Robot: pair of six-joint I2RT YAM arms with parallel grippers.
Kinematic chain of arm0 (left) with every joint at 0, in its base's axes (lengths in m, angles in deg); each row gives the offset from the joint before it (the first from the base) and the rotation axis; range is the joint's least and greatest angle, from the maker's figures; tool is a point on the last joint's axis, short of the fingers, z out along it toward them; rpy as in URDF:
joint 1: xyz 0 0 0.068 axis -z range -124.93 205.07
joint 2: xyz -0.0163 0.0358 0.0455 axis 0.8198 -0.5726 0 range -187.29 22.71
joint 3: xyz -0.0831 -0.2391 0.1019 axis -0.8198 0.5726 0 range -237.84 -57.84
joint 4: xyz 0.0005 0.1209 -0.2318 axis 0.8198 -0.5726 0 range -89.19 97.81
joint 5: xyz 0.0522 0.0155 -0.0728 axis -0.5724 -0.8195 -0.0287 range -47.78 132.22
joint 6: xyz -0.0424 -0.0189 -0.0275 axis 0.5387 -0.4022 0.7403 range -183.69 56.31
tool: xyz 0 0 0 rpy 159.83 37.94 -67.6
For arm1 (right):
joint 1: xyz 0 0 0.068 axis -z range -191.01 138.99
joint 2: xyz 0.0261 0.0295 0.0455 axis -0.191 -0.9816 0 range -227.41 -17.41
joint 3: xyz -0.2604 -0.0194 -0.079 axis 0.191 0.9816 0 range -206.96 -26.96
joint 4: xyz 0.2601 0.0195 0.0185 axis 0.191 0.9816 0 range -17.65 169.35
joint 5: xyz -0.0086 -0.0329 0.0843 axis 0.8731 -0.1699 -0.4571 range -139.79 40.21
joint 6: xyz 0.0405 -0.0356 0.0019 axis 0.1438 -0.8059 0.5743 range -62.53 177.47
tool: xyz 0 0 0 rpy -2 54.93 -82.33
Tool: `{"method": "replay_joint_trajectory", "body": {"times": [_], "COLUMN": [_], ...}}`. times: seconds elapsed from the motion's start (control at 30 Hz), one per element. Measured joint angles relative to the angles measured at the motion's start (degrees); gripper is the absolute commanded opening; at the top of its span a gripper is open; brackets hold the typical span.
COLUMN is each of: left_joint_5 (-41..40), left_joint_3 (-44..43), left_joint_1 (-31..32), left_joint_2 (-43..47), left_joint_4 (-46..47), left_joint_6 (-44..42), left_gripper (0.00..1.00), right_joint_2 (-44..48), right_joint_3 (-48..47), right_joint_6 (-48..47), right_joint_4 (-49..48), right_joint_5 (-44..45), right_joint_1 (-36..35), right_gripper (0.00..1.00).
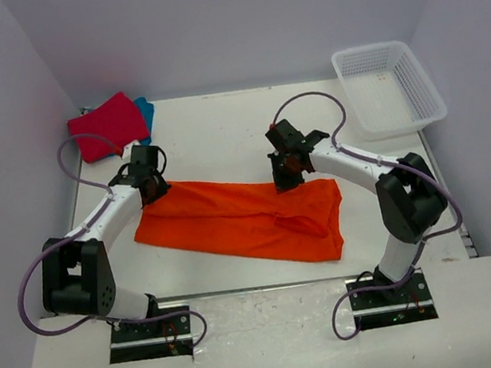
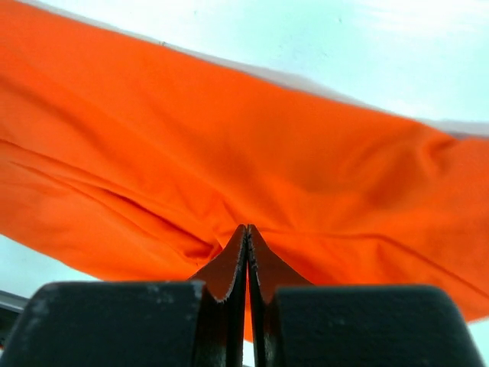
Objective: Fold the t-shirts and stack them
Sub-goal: Fold the other side of the tshirt into a rectangle
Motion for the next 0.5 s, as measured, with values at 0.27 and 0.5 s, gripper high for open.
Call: {"method": "replay_joint_trajectory", "body": {"times": [0.27,0.5], "left_joint_5": [0.00,-0.04], "left_joint_3": [0.00,0.00], "left_joint_1": [0.00,0.11], "left_joint_2": [0.00,0.00], "left_joint_4": [0.33,0.35], "left_joint_6": [-0.17,-0.15], "left_gripper": [0.00,0.00], "right_joint_2": [-3.13,-1.07], "right_joint_3": [4.68,11.34], "right_joint_6": [0.13,1.44], "right_joint_4": [-3.48,-5.44], "right_joint_5": [-3.78,-4.39], "right_joint_1": [-2.84,-7.37], "right_gripper": [0.00,0.00]}}
